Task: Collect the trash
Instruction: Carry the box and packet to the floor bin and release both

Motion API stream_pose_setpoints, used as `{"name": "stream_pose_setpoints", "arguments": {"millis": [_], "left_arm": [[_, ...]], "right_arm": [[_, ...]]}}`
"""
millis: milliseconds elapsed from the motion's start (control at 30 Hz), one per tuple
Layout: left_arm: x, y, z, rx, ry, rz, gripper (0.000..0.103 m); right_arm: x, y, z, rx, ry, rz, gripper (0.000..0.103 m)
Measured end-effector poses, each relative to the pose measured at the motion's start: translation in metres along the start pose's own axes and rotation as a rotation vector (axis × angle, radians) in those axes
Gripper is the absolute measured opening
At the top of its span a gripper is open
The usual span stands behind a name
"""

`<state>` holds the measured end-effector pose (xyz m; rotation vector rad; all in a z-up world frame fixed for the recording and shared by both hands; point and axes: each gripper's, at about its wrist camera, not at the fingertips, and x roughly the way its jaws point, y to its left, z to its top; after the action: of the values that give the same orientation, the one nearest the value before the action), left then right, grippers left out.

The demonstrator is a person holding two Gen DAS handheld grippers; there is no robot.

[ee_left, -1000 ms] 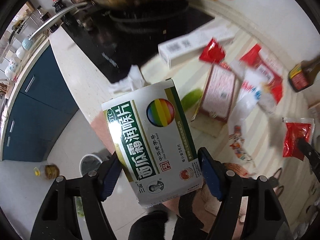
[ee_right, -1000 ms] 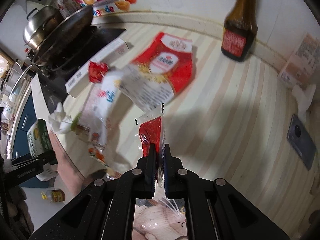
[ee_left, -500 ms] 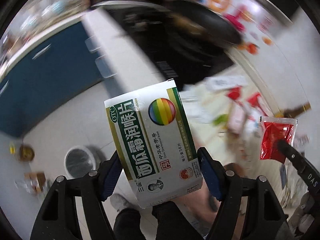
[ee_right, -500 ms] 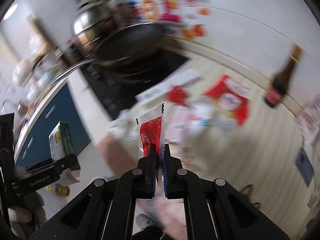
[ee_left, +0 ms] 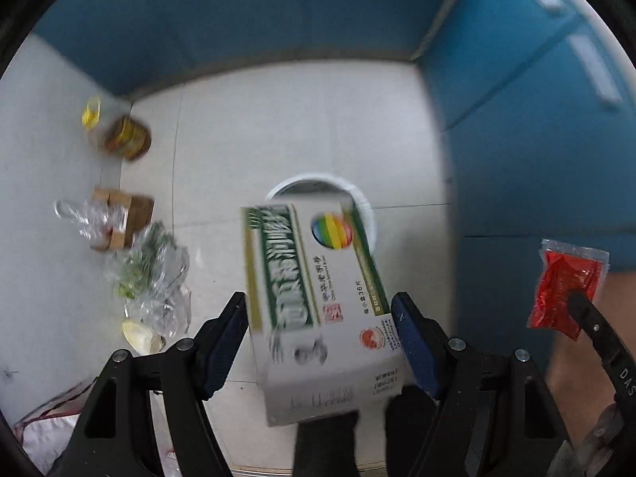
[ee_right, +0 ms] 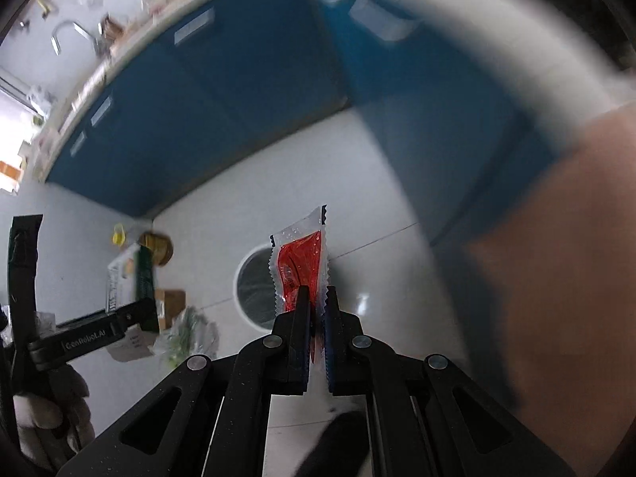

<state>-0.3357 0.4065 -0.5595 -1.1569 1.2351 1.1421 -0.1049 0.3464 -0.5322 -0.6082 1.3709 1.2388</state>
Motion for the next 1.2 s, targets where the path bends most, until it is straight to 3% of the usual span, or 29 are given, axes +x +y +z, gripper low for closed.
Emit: {"name": "stream_pose_setpoints", "arguments": {"millis": [200, 300, 400, 500, 533, 567, 600, 633, 700, 767, 933, 1200], "left_arm": [[0.151, 0.046, 0.035, -0.053, 0.097, -0.006, 0.069], [0.203, 0.057, 0.048, -0.058, 0.134, -0.033, 0.069], [0.231, 0.061, 0.055, -0.07, 0.162, -0.019, 0.069], [0.231, 0.071, 0.055, -0.105, 0.16, 0.0, 0.069], [0.228, 0.072, 0.055, -0.11, 0.154, 0.01, 0.07], [0.221, 0.075, 0.052, -0.11, 0.14, 0.034, 0.072], [0.211, 0.078, 0.049, -0.104, 0.124, 0.063, 0.072], [0.202, 0.079, 0.047, -0.103, 0.108, 0.08, 0.074], [0.184, 0.084, 0.045, -0.11, 0.073, 0.108, 0.086], [0.152, 0.087, 0.04, -0.109, 0.018, 0.152, 0.099], [0.08, 0.089, 0.03, -0.096, -0.112, 0.222, 0.1], [-0.029, 0.091, -0.014, -0.133, -0.177, 0.18, 0.1]], "right_arm": [[0.197, 0.02, -0.015, 0.012, 0.115, 0.032, 0.005], [0.258, 0.023, -0.018, -0.009, 0.148, 0.018, 0.005], [0.309, 0.021, -0.017, -0.031, 0.199, 0.024, 0.005], [0.345, 0.024, -0.013, -0.079, 0.252, 0.007, 0.008], [0.354, 0.026, -0.013, -0.099, 0.271, -0.011, 0.017], [0.356, 0.027, -0.012, -0.112, 0.278, -0.018, 0.027], [0.356, 0.027, -0.013, -0.124, 0.279, -0.026, 0.052], [0.352, 0.032, -0.013, -0.14, 0.268, -0.034, 0.061], [0.334, 0.038, -0.011, -0.174, 0.256, -0.055, 0.061], [0.316, 0.046, -0.009, -0.199, 0.238, -0.085, 0.069], [0.247, 0.067, -0.004, -0.29, 0.175, -0.186, 0.101], [0.124, 0.103, -0.013, -0.366, 0.126, -0.228, 0.103]]}}
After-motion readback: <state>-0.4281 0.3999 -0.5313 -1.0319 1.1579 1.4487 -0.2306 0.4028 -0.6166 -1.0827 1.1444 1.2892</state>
